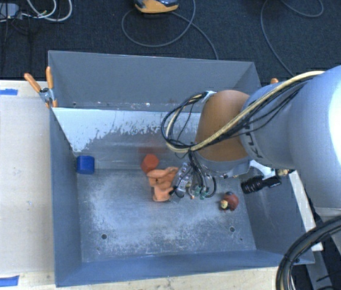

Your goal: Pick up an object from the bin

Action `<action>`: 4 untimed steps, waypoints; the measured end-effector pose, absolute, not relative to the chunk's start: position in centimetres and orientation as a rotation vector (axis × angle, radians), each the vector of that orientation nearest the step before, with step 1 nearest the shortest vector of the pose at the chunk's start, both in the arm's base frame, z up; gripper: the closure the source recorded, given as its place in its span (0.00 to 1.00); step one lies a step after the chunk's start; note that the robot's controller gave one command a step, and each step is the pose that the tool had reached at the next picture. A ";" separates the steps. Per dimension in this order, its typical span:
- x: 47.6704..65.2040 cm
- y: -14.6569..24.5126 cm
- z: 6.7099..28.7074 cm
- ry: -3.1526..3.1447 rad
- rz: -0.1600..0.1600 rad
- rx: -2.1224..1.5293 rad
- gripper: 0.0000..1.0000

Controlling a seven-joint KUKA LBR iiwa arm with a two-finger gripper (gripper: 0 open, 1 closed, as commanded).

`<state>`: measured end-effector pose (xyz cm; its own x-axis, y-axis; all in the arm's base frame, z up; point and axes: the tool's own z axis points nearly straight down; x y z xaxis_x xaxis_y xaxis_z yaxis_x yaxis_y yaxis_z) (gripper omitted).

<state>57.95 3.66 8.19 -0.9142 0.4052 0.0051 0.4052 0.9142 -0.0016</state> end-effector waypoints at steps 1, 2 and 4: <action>57.9 3.7 8.2 -3.068 0.001 -0.648 1.00; 57.4 3.0 12.3 -3.065 0.004 -0.617 1.00; 55.3 0.1 21.3 -3.041 0.003 -0.756 1.00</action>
Offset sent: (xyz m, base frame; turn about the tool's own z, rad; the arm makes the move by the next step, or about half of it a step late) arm -0.0104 -0.0366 0.2108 -0.0848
